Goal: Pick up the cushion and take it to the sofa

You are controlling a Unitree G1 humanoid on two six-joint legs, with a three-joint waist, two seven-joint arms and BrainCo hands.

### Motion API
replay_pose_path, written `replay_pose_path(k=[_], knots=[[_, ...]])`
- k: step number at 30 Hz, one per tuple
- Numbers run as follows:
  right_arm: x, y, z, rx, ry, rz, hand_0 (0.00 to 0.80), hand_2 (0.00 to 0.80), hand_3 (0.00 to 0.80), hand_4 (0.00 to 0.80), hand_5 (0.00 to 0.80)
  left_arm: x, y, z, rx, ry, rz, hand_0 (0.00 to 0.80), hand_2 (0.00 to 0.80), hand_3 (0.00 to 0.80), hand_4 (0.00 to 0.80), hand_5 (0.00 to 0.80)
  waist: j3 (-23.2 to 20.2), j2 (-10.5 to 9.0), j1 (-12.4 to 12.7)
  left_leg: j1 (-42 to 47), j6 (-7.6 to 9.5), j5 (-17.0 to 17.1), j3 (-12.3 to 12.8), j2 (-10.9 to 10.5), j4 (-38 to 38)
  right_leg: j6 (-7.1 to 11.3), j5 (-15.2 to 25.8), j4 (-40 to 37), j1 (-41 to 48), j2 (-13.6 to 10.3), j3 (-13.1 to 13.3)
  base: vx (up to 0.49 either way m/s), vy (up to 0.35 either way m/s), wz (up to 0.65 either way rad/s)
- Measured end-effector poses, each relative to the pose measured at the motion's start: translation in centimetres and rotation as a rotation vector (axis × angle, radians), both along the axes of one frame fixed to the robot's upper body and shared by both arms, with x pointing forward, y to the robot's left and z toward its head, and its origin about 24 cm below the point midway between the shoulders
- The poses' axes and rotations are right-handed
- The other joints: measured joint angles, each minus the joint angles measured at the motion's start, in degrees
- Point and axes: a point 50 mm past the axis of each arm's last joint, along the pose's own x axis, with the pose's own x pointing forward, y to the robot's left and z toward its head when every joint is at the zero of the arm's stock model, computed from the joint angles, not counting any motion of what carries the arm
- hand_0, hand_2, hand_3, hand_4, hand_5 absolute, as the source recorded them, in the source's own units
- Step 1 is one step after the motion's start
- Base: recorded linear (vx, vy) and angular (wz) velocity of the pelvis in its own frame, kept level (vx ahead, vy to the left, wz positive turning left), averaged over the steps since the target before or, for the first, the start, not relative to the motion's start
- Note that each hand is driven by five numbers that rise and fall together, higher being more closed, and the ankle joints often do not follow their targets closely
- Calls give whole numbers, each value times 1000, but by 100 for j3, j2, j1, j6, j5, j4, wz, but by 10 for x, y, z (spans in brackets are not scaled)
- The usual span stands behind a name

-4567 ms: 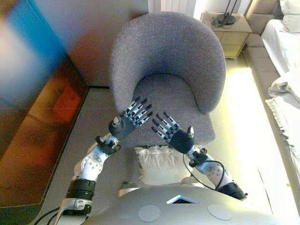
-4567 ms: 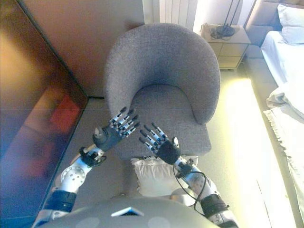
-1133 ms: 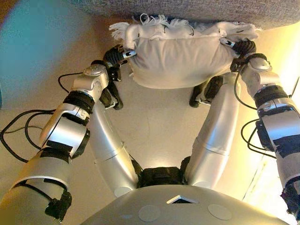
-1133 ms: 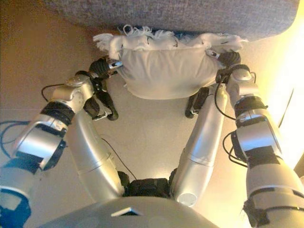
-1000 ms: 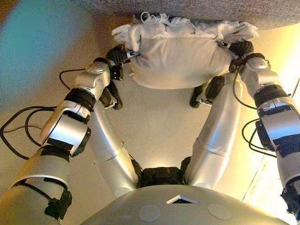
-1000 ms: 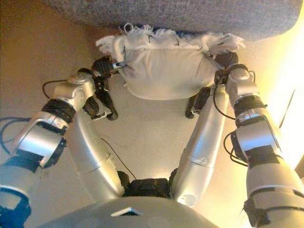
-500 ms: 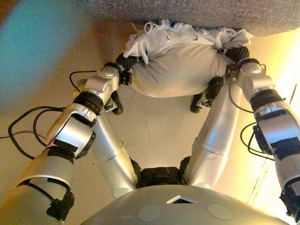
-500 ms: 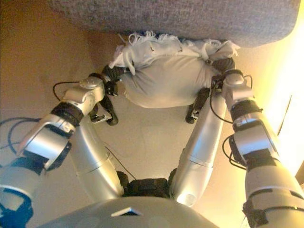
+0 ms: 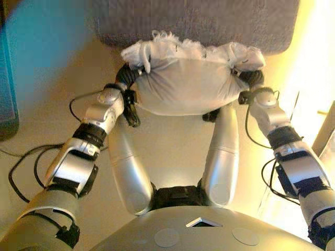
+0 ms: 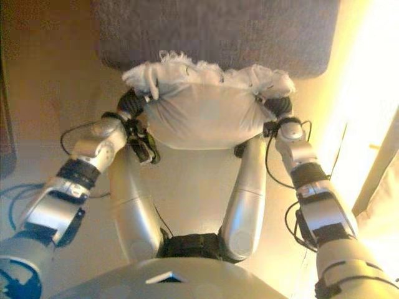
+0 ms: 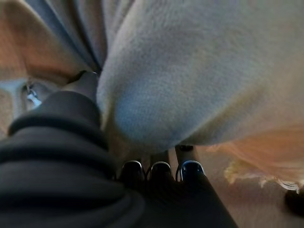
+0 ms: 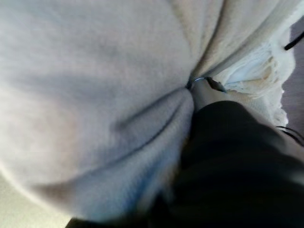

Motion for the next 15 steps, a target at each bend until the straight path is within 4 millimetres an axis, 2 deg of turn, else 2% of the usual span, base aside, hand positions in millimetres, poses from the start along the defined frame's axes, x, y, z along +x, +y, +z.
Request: replay_pose_path(k=[2, 5, 8, 9, 11, 15], knots=[[-2, 2, 2, 10, -17, 11, 800, 800, 800, 800, 800, -3, 0, 1, -30, -18, 9, 800, 800, 800, 800, 800, -143, -48, 28, 529, -6, 44, 45, -102, -496, -12, 87, -511, 471, 7, -38, 179, 3, -11], [5, 11, 26, 26, -111, 40, 800, 800, 800, 800, 800, 1, 6, 16, -62, -88, 44, 800, 800, 800, 800, 800, -307, -120, 48, 967, -138, 175, -16, -177, -929, 13, 335, -1036, 870, 138, -42, 132, 70, -22], [12, 17, 47, 25, -179, 53, 800, 800, 800, 800, 800, 0, 12, 17, -72, -96, 88, 800, 800, 800, 800, 800, -345, -159, 164, 1708, -201, 211, -373, -489, -1502, 19, 753, -1875, 1527, 253, 38, 155, 105, -48], [12, 17, 47, 23, -184, 54, 800, 800, 800, 800, 800, -3, 11, 12, -79, -88, 91, 800, 800, 800, 800, 800, -524, -165, 218, 1873, -228, 206, -410, -536, -1705, 30, 895, -2145, 1621, 265, 92, 134, 62, -56], [11, 15, 48, 36, -188, 47, 800, 800, 800, 800, 800, -5, 11, 11, -98, -95, 99, 800, 800, 800, 800, 800, -663, -123, 198, 2145, -241, 208, -375, -519, -1944, 48, 1049, -2557, 1987, 261, 22, 159, 0, -17], [-2, 10, 21, 181, -119, 11, 800, 800, 800, 800, 800, -13, 4, 0, -131, -69, 94, 800, 800, 800, 800, 800, -1101, -120, 215, 2693, -289, 385, -379, -476, -2569, 13, 1129, -3133, 2670, 281, -307, 227, -20, 18]])
